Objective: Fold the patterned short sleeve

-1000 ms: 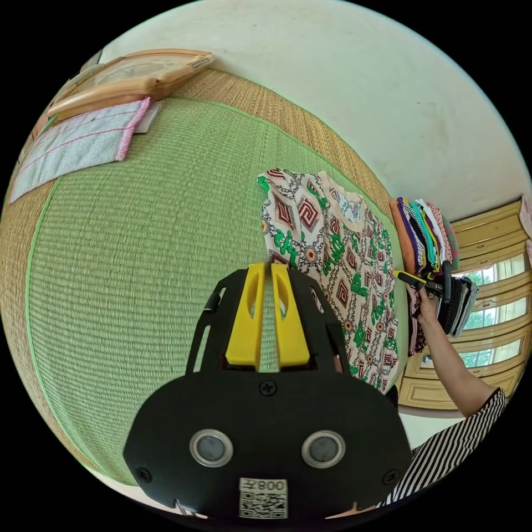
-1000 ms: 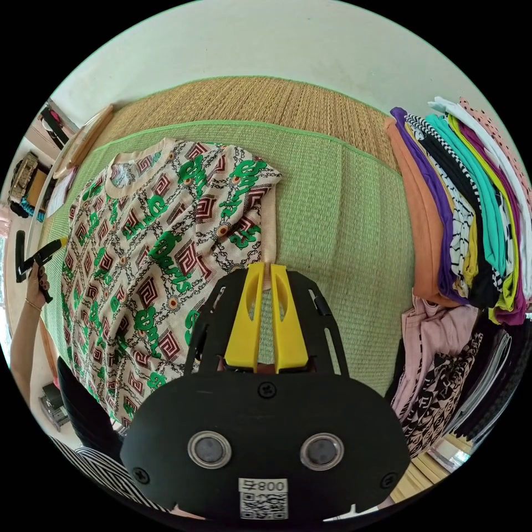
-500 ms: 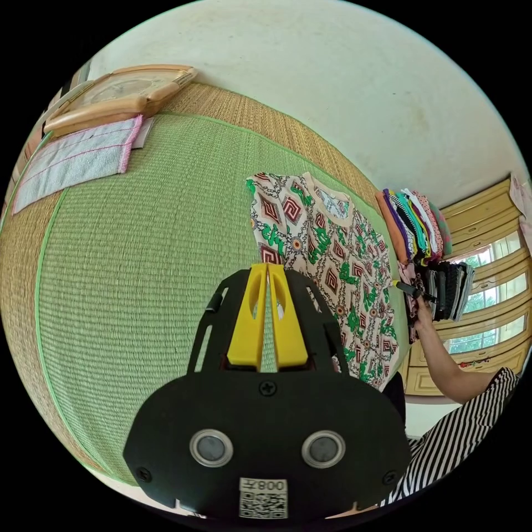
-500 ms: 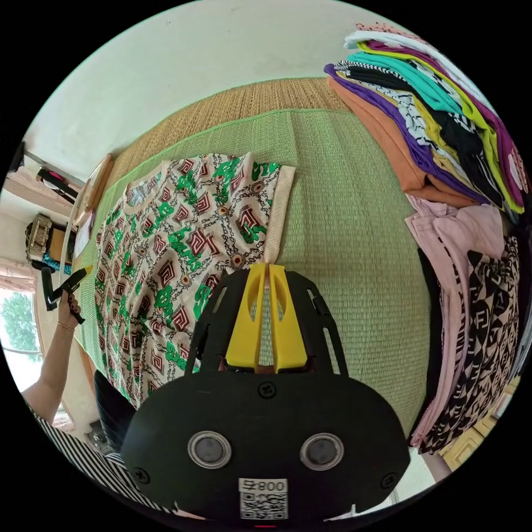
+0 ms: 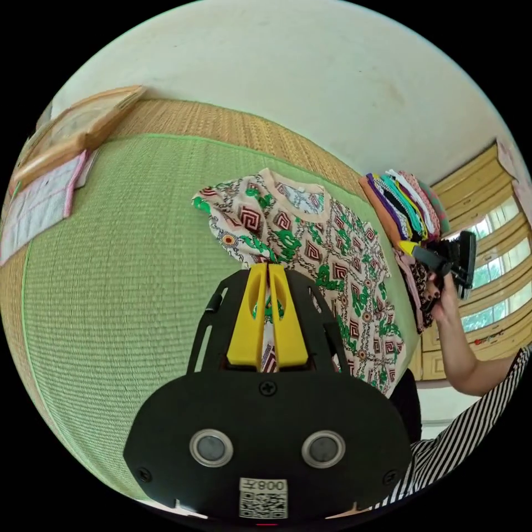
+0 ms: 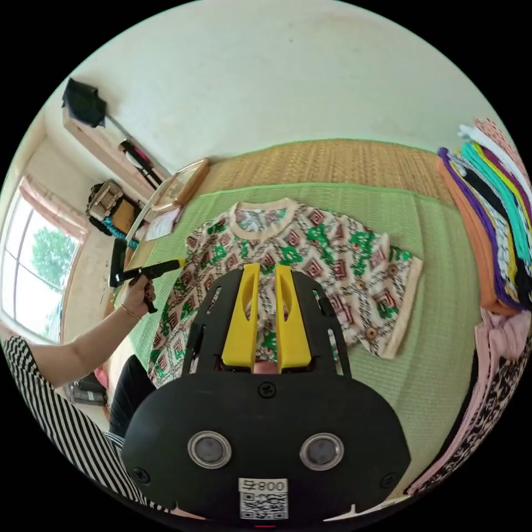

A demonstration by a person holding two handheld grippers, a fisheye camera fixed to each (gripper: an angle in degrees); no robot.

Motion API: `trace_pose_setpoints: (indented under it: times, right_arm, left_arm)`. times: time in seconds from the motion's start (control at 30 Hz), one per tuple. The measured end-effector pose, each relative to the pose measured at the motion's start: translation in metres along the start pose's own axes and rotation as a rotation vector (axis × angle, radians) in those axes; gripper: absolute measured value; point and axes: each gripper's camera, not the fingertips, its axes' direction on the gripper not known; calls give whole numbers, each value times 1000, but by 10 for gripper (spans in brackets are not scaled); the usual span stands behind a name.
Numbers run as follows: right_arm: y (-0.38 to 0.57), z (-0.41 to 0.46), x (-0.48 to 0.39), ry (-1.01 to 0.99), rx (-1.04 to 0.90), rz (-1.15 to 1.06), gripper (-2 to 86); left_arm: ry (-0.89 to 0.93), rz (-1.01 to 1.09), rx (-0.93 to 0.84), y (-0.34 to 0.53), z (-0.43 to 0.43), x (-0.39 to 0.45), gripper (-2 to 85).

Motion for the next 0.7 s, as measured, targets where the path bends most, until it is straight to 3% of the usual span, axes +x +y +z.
trace_pose_setpoints:
  times: [0.2, 0.4, 0.57, 0.7]
  right_arm:
    - [-87, 66, -132, -74, -119, -322, 80]
    - [-127, 150, -210, 184, -279, -546, 75]
    - [-139, 160, -188, 213, -309, -475, 12]
    - [-148, 129, -120, 71, -271, -254, 2]
  left_arm:
    - [-169, 317, -108, -2, 37, 103, 4]
    - [-162, 318, -78, 15, 45, 125, 4]
    - [-104, 280, -28, 30, 30, 120, 4]
    - [-51, 269, -4, 41, 21, 114, 4]
